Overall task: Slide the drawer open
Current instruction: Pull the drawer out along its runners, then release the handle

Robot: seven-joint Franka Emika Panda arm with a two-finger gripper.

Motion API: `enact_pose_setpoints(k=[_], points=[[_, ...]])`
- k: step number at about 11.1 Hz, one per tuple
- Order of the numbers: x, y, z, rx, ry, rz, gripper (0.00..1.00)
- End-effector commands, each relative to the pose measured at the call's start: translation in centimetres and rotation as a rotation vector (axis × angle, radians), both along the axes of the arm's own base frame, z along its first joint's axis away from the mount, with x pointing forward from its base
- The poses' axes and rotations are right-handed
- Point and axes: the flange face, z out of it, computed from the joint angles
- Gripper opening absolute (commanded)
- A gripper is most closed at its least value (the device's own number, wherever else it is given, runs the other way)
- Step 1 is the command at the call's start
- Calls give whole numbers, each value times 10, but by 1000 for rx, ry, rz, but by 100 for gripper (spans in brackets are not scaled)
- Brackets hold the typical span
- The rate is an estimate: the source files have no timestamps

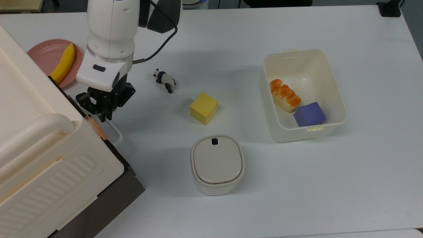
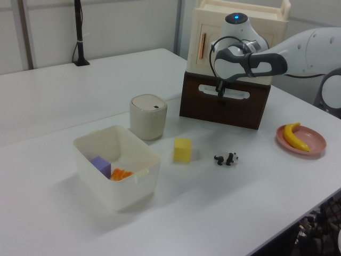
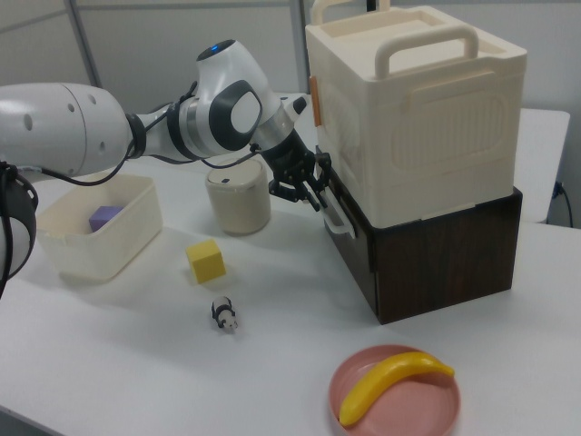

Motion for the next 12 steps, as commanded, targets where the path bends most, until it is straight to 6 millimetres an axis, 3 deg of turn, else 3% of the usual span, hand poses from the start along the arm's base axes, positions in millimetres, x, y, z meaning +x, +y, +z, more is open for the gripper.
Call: enact_pose_setpoints(k=[1, 8, 12], points=[[-18, 35, 2, 24, 8, 28, 0], [-57, 85, 6, 23, 78, 74, 0], [-79, 138, 15, 42, 138, 119, 0]])
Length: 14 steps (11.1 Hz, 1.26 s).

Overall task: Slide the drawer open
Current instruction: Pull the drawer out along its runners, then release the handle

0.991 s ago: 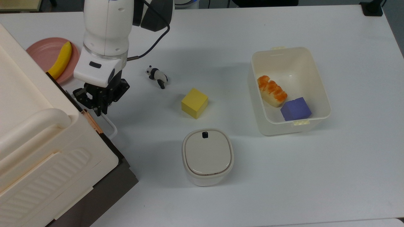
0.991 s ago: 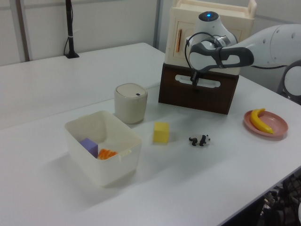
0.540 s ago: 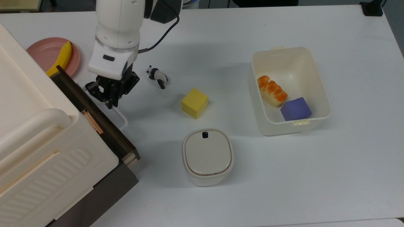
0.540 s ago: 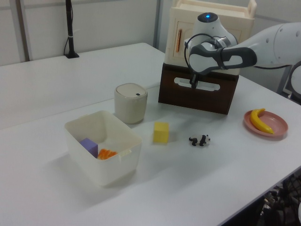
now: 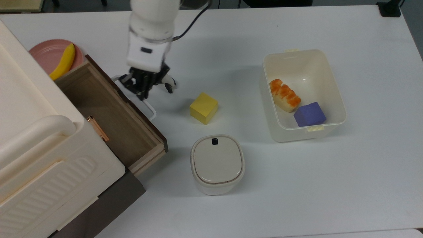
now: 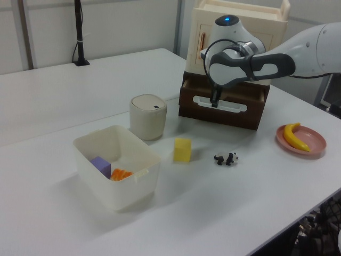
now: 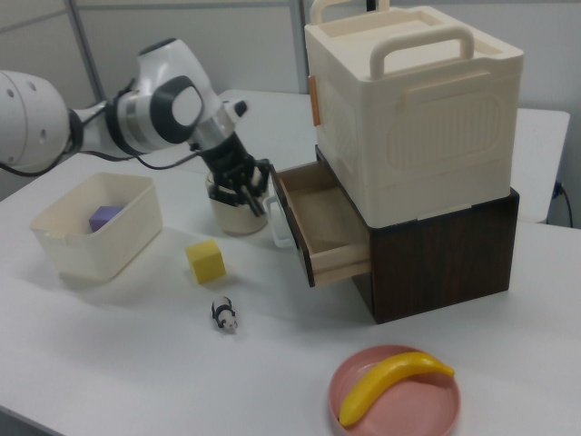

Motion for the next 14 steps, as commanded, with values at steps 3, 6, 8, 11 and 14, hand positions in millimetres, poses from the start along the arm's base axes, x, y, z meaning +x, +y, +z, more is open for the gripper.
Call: enact_pose_setpoints(k=[3, 6, 8, 11, 14], points=[[-36, 68, 5, 14, 87, 33, 0], [-34, 66, 9, 16, 75, 32, 0], [-34, 64, 9, 16, 77, 28, 0], [-45, 62, 27, 17, 105, -165, 100], [-70, 74, 80, 50, 82, -536, 100]])
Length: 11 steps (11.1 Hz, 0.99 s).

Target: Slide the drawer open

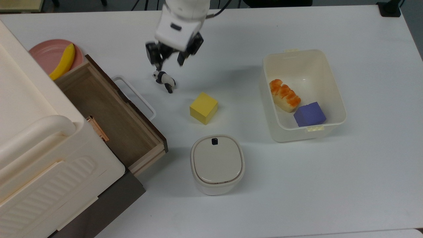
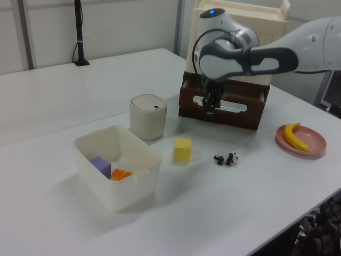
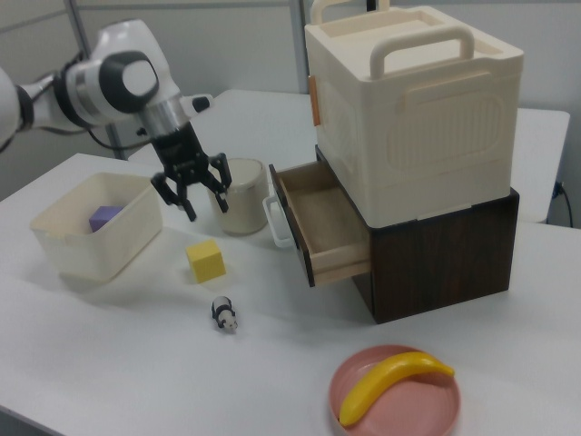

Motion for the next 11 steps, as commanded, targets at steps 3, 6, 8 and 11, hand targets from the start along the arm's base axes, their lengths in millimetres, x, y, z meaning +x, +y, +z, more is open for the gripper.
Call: enact_pose_setpoints(k=[3, 6, 8, 11], points=[[-54, -13, 108, 151, -135, -507, 100], [-56, -43, 112, 218, -122, -531, 100], [-56, -46, 113, 260, -108, -516, 100], [-55, -43, 112, 262, -108, -514, 100]])
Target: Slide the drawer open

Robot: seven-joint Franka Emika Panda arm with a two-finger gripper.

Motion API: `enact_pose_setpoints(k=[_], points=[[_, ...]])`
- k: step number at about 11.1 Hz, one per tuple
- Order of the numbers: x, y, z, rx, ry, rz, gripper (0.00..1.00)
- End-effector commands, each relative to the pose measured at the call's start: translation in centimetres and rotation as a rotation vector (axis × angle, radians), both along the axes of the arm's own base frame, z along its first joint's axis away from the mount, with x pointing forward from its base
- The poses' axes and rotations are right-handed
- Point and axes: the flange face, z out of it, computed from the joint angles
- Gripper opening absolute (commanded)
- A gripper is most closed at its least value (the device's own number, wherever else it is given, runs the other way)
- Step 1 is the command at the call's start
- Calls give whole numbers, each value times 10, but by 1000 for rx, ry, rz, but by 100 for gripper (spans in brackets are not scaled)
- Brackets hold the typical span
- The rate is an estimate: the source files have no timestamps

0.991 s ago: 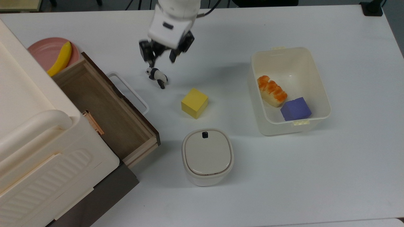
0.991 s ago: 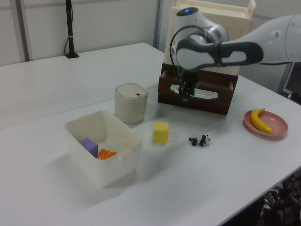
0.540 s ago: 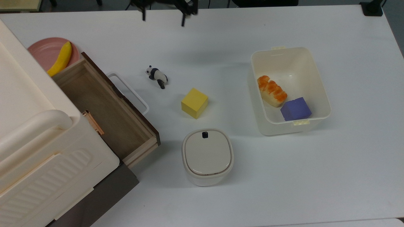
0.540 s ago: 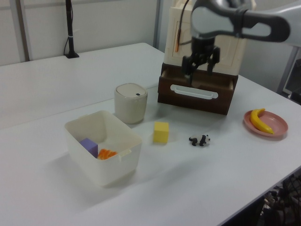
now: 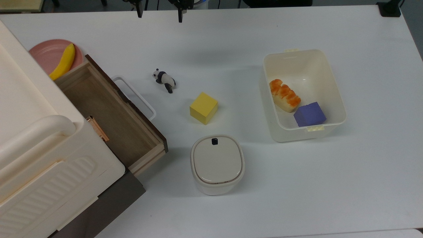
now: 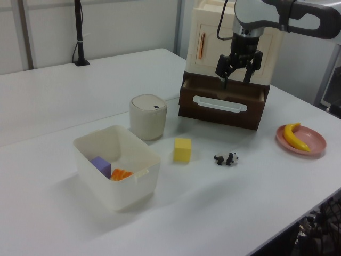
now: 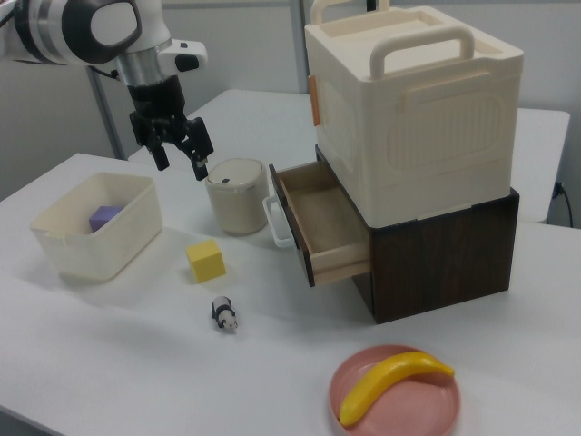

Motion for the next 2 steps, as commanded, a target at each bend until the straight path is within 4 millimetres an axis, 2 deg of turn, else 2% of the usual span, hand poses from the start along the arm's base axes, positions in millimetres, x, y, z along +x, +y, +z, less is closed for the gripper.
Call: enact_pose_setpoints(k=[1, 2], points=[[-3, 4, 1, 23, 4, 15, 100], [-3, 3, 1, 21, 4, 29, 100]])
